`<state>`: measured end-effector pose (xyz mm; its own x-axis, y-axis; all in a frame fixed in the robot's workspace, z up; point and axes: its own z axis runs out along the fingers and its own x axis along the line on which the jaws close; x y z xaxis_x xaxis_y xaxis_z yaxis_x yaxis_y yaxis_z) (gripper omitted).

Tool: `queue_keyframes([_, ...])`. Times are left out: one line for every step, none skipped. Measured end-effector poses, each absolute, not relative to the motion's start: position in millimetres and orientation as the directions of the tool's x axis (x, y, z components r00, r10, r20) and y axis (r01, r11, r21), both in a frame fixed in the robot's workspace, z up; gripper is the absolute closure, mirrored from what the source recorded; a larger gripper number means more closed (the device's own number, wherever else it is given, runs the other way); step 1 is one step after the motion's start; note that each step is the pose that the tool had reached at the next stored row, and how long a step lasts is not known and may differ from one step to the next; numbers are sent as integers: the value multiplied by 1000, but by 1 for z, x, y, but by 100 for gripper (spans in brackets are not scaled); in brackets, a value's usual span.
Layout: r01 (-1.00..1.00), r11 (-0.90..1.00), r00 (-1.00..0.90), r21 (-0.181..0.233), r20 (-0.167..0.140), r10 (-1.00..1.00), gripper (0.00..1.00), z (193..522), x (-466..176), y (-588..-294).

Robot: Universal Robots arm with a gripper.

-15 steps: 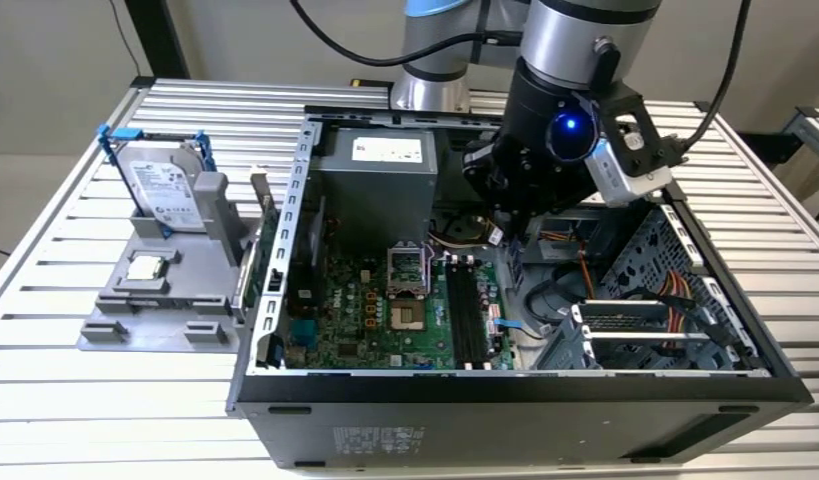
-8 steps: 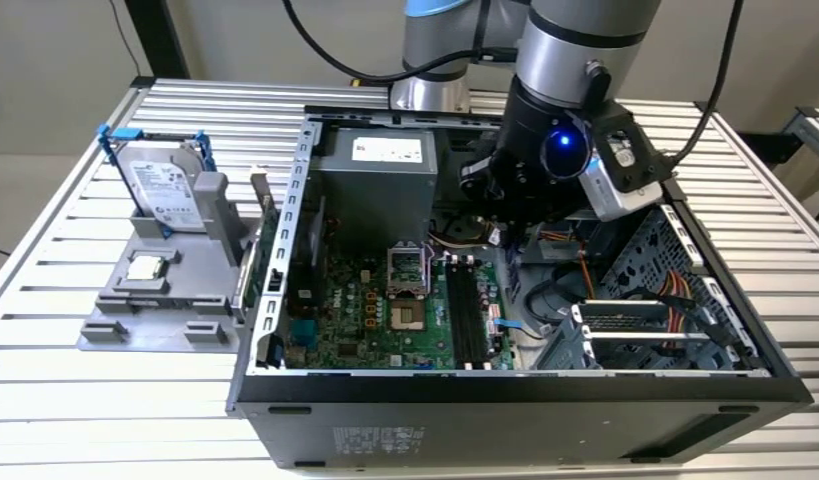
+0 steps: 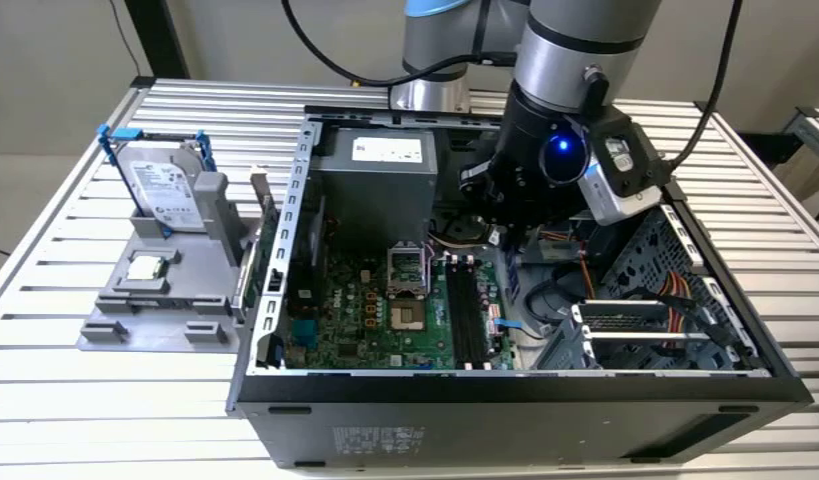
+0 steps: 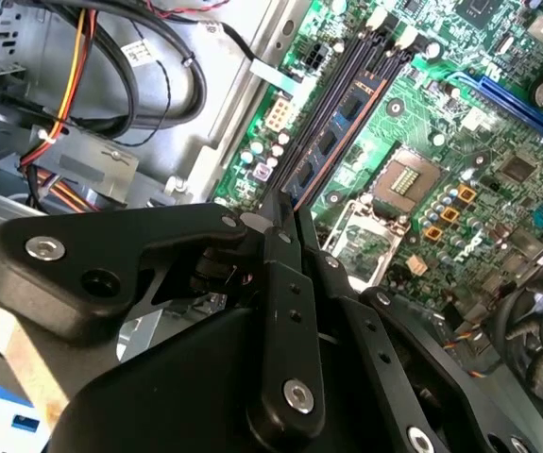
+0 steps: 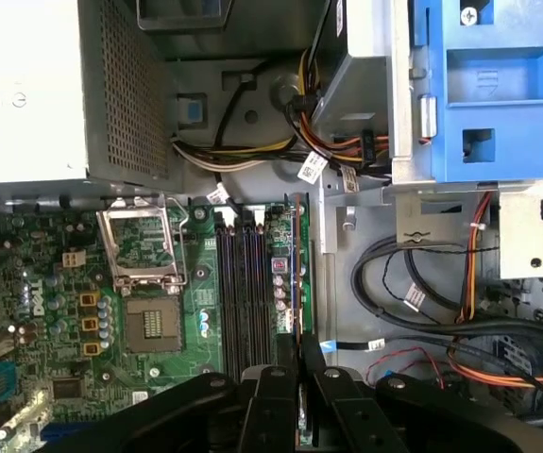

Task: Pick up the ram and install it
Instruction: 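Insert the ram into the slot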

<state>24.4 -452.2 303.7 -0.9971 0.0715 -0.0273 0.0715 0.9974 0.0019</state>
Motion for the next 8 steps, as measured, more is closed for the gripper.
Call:
queue_keyframes([71, 997, -997, 2, -27, 71, 100, 302, 24, -452])
queue_keyframes([71, 997, -997, 2, -27, 71, 100, 301, 24, -452])
queue_keyframes([71, 997, -997, 2, -27, 71, 100, 299, 24, -453])
queue_keyframes([70, 998, -997, 2, -27, 70, 100, 297, 24, -453])
queue_keyframes([69, 998, -997, 1, -27, 69, 100, 295, 24, -453])
queue_keyframes([67, 998, -997, 2, -27, 67, 100, 293, 24, -453])
queue_keyframes([66, 998, -997, 2, -27, 66, 100, 292, 24, -453])
queue_keyframes([65, 998, -998, 2, -27, 65, 100, 290, 24, -453])
